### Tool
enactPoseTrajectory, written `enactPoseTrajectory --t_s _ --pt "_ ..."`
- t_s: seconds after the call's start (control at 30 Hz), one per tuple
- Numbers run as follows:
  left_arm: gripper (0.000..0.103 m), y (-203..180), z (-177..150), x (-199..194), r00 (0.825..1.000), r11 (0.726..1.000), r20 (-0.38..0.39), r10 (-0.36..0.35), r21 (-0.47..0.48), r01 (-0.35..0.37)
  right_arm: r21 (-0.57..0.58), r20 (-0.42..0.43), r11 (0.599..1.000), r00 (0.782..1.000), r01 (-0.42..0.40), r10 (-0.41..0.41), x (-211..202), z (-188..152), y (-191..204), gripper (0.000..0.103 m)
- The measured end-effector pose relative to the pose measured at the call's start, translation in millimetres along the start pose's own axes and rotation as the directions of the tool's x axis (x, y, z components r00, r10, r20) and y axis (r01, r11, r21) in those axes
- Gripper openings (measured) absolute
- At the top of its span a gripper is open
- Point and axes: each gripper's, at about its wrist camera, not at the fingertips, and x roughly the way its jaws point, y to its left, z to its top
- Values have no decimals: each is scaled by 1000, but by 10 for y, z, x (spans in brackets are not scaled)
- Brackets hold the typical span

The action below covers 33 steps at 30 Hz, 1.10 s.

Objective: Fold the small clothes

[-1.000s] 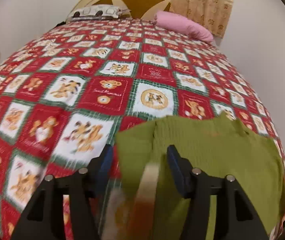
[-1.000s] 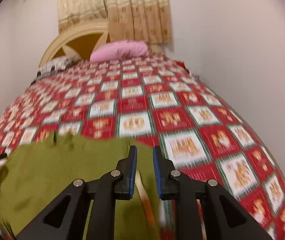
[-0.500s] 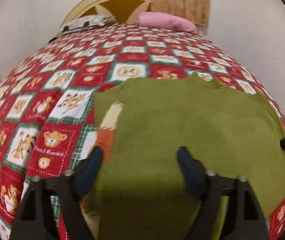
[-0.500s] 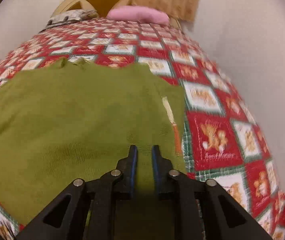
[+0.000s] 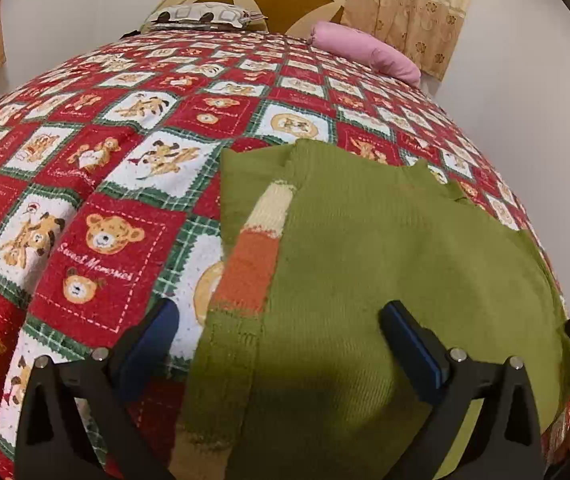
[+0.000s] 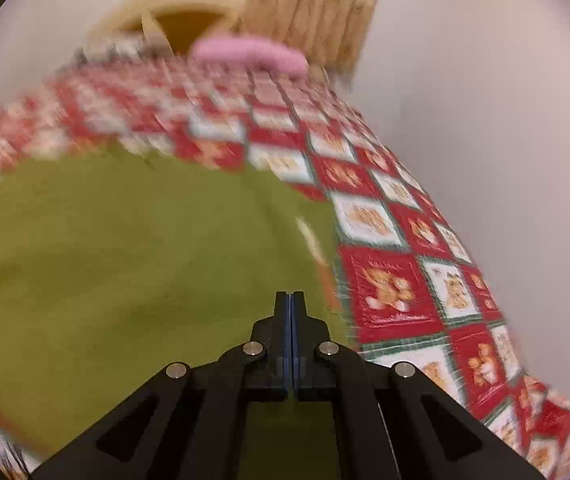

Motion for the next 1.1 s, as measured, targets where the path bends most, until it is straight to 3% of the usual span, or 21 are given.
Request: enactPoseTrajectory --t_s 0.13,0.2,0.33,0.4,0.53,0.6,0.67,0.9,1.1 --pt "103 81 -31 -85 999 999 10 -39 -28 40 3 -50 975 973 -224 224 -209 -59 448 2" --pt "103 172 -70 -198 998 996 25 -58 -63 59 -17 -74 965 962 -263 261 -173 -151 642 2" --pt "103 516 -303 -470 991 974 88 -101 -193 116 -61 -83 971 971 -231 226 -51 -294 811 2" --pt "103 587 -362 -549 989 969 92 -112 -209 129 -46 -83 968 967 -246 242 -54 -295 786 2" --pt "103 451 -452 -622 996 984 66 -68 -159 78 5 -76 957 954 -291 291 -32 -307 721 2" --pt "102 405 -512 -696 993 982 72 -90 -162 101 17 -73 954 951 -301 301 -43 -316 722 2" --pt "102 407 -597 -750 990 973 75 -117 -190 130 18 -71 953 950 -303 303 -42 -318 720 2" --pt "100 332 -1012 -1098 995 944 93 -41 -324 69 38 -67 946 944 -321 323 -36 -321 700 2" --pt "103 117 -1065 -1022 997 963 74 -32 -266 50 53 -64 941 939 -334 337 -33 -325 683 2"
